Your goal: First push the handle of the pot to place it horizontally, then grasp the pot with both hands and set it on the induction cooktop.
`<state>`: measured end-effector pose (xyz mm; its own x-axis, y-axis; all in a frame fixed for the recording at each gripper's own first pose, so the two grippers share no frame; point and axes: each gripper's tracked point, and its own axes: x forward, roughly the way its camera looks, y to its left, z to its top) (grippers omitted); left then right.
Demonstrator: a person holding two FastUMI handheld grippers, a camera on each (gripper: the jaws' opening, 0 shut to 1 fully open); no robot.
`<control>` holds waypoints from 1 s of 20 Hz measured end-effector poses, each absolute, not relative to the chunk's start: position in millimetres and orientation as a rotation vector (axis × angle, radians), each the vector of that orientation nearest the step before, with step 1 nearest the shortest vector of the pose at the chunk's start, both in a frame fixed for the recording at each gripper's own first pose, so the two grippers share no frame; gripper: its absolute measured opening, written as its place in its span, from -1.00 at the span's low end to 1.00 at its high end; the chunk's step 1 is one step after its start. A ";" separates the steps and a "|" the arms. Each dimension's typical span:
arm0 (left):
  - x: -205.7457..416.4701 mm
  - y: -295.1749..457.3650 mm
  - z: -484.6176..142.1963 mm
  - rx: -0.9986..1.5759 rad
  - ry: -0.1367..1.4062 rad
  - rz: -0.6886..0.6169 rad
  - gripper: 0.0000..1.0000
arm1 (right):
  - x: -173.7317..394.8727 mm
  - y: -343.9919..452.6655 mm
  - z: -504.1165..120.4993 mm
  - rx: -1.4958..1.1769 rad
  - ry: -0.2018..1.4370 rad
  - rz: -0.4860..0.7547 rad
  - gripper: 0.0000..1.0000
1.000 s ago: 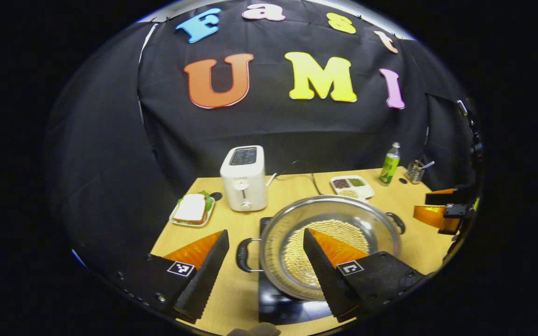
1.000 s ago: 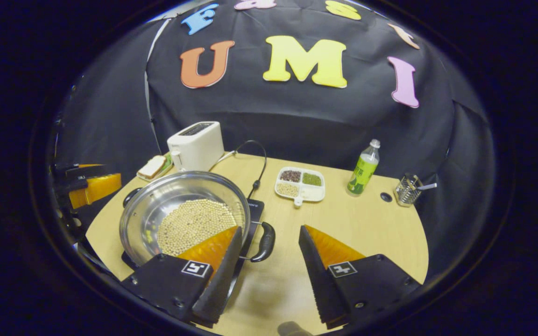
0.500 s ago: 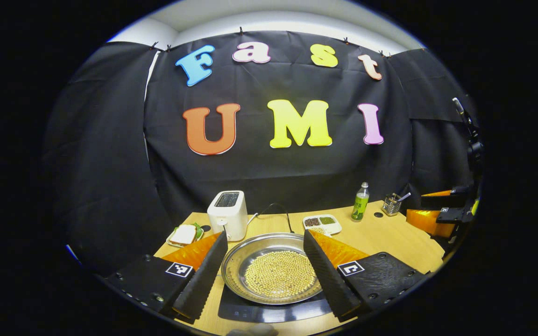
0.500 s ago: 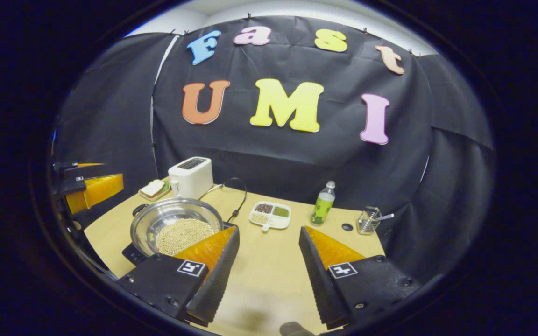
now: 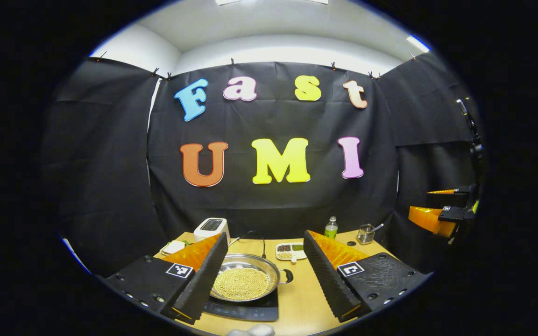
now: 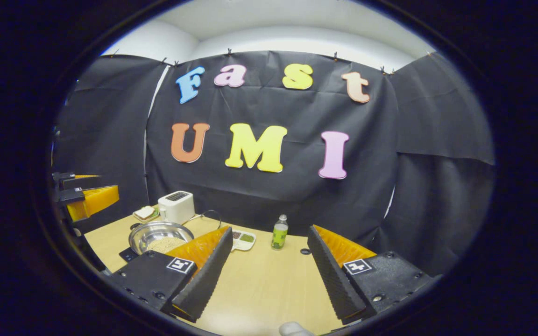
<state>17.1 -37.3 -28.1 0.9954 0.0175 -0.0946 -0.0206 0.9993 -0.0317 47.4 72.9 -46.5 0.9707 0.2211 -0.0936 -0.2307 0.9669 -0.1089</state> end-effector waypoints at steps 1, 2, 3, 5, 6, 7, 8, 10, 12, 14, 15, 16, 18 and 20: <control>8.3 -48.2 -19.1 -0.031 0.078 0.020 0.93 | 40.7 58.4 -43.3 -0.103 0.075 0.225 1.00; 0.7 -57.0 -13.3 -0.029 0.067 0.021 0.93 | 35.8 44.4 -40.2 -0.084 0.066 0.216 1.00; -6.0 -64.8 -10.2 -0.028 0.062 0.019 0.92 | 32.1 28.7 -39.3 -0.070 0.062 0.205 1.00; -18.7 -81.1 -4.1 -0.027 0.053 0.020 0.92 | 31.5 -0.3 -44.6 -0.042 0.059 0.185 1.00; -24.1 -87.6 -2.7 -0.026 0.052 0.028 0.92 | 28.5 -12.1 -46.5 -0.034 0.063 0.178 1.00; -29.4 -91.4 -2.0 -0.027 0.053 0.036 0.92 | 24.7 -22.8 -48.1 -0.023 0.067 0.171 1.00; -34.2 -98.1 -2.2 -0.028 0.055 0.035 0.92 | 20.9 -32.4 -48.8 -0.010 0.065 0.162 1.00; -43.9 -106.7 -1.2 -0.015 0.057 0.046 0.93 | 15.6 -50.0 -53.1 0.017 0.069 0.143 1.00; -51.0 -112.4 -1.3 -0.002 0.055 0.059 0.92 | 11.9 -59.4 -59.4 0.035 0.078 0.140 1.00; -56.7 -115.2 -3.9 -0.002 0.058 0.075 0.92 | 11.3 -66.2 -62.3 0.040 0.081 0.139 1.00; -57.9 -117.9 -6.4 -0.002 0.062 0.076 0.92 | 12.1 -68.4 -62.2 0.045 0.079 0.139 1.00; -58.1 -118.4 -8.6 0.001 0.067 0.080 0.92 | 13.0 -68.8 -61.0 0.047 0.079 0.141 1.00; -57.6 -117.5 -8.7 0.012 0.071 0.089 0.92 | 12.9 -66.7 -58.4 0.045 0.075 0.152 1.00; -55.2 -118.9 -11.8 0.010 0.079 0.092 0.92 | 13.2 -65.3 -56.3 0.038 0.068 0.159 1.00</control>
